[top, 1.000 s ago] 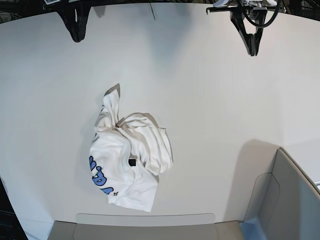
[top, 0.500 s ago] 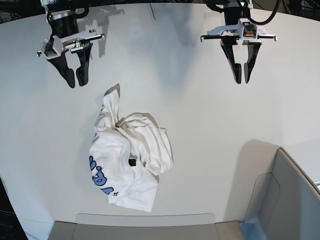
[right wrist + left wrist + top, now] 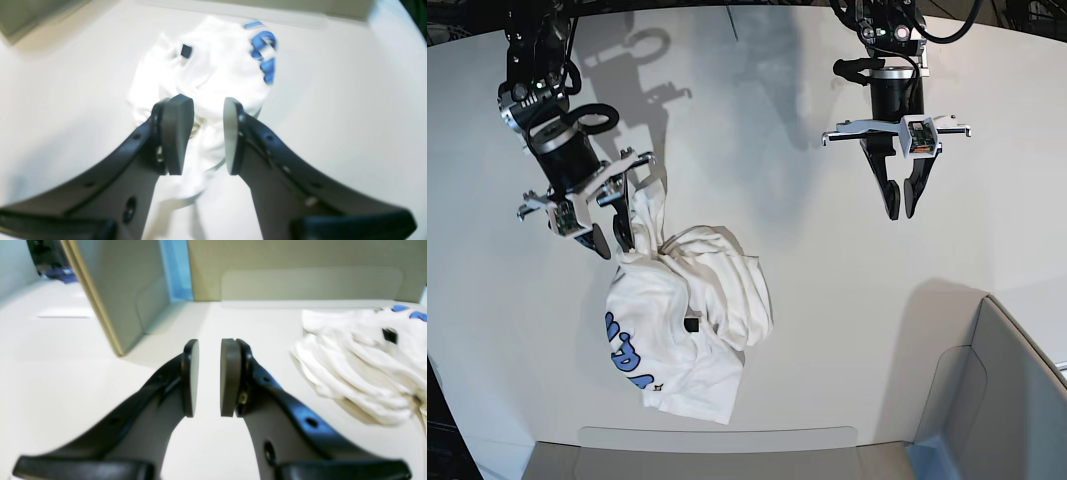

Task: Layout the t-shirt on the table in an organized manner, then fold the t-shirt properly
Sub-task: 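Lower the right gripper toward the crumpled white t-shirt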

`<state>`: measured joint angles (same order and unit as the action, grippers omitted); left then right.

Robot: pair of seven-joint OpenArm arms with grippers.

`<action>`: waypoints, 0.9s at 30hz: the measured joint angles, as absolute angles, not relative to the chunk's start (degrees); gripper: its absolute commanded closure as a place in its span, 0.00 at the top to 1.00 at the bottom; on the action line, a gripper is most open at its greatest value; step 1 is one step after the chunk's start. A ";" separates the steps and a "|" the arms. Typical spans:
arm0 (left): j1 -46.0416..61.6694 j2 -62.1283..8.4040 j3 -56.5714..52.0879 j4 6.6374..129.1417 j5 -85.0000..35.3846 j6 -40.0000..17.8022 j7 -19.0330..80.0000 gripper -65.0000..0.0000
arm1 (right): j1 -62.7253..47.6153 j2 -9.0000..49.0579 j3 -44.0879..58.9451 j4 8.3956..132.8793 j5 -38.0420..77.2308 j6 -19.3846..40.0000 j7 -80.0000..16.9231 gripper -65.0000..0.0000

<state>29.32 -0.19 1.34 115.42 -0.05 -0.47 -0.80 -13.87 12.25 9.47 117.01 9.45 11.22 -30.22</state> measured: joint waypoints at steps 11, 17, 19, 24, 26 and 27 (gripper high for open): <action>27.00 -0.16 1.21 115.26 -0.08 -0.45 4.32 0.20 | 4.86 12.08 -1.28 114.50 -15.51 22.15 -57.84 0.31; 27.00 -0.16 1.17 115.26 -0.08 -0.43 4.47 0.20 | 4.73 12.03 -2.81 107.61 -16.71 22.55 -58.50 0.31; 27.00 -0.16 1.17 115.26 -0.05 -0.43 4.47 0.20 | 4.80 12.05 -2.81 106.34 -16.73 22.55 -58.46 0.31; 27.03 -0.14 1.17 115.26 -0.05 -0.45 4.47 0.20 | 7.97 12.08 -6.50 102.08 -16.69 22.72 -57.89 0.31; 27.11 -0.19 1.17 115.26 -0.05 -0.45 4.47 0.20 | 9.89 12.05 -7.46 99.90 -16.73 22.76 -57.82 0.31; 27.09 -0.19 1.17 115.26 -0.05 -0.43 4.47 0.20 | 10.74 12.10 -7.92 98.94 -16.73 22.74 -57.84 0.31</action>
